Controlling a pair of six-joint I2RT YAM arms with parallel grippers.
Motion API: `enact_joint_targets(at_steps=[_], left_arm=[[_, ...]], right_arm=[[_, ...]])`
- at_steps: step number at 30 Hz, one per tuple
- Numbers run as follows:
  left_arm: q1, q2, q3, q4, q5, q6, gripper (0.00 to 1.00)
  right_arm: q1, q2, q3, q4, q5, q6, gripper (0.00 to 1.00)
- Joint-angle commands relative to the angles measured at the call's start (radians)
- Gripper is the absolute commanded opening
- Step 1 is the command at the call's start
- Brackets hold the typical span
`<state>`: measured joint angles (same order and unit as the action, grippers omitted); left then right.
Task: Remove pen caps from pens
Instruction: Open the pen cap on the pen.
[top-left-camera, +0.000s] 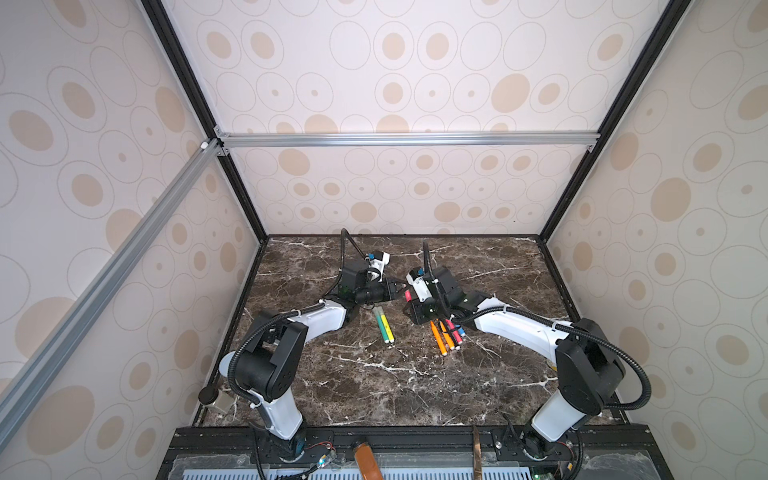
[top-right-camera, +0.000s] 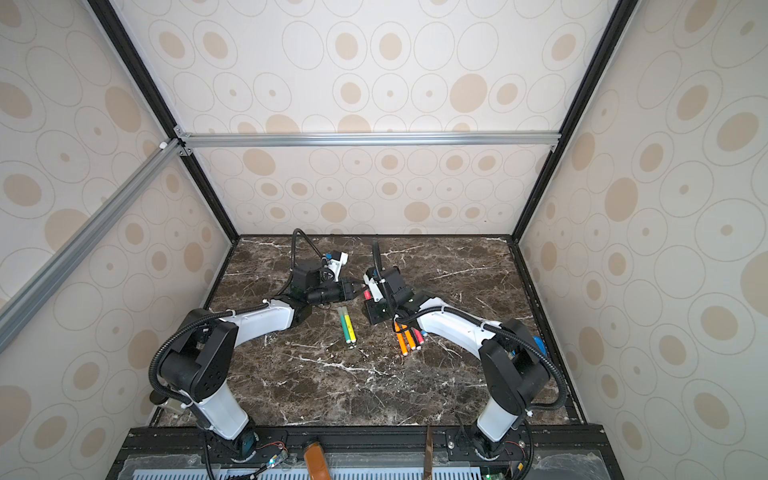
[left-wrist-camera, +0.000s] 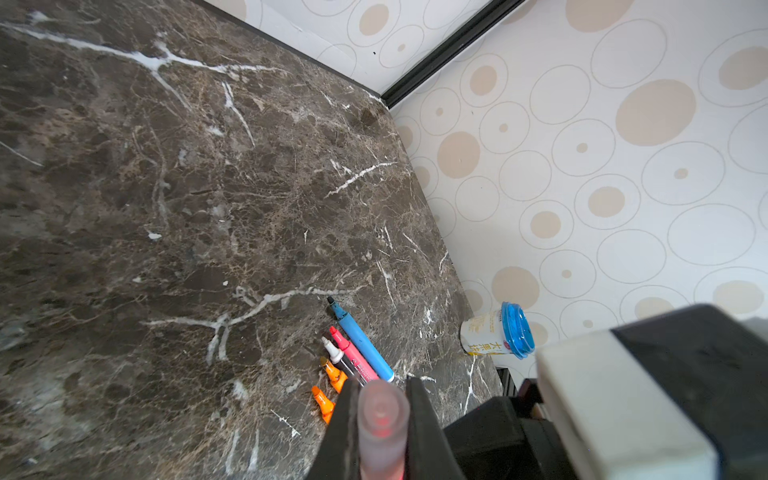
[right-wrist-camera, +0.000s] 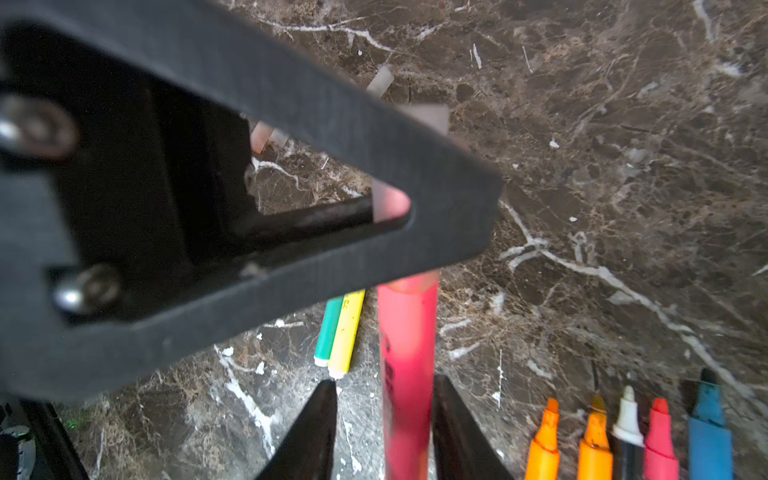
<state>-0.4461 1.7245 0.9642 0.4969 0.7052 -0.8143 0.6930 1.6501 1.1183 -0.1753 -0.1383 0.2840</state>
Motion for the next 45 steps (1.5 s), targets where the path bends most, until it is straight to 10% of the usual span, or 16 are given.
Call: enact_joint_targets(at_steps=[1, 16, 24, 45], left_arm=[[-0.008, -0.012, 0.012, 0.072, 0.023, -0.044, 0.00], [-0.014, -0.026, 0.003, 0.091, 0.033, -0.064, 0.00], [-0.014, -0.034, 0.008, 0.085, 0.036, -0.059, 0.00], [0.079, 0.098, 0.416, -0.265, -0.043, 0.144, 0.00]], right_arm=[[0.003, -0.024, -0.032, 0.085, 0.006, 0.021, 0.39], [0.003, 0.005, -0.021, 0.155, 0.031, 0.024, 0.25], [0.002, 0.010, -0.023, 0.173, 0.045, 0.027, 0.00], [0.036, -0.176, -0.276, 0.082, 0.029, 0.000, 0.00]])
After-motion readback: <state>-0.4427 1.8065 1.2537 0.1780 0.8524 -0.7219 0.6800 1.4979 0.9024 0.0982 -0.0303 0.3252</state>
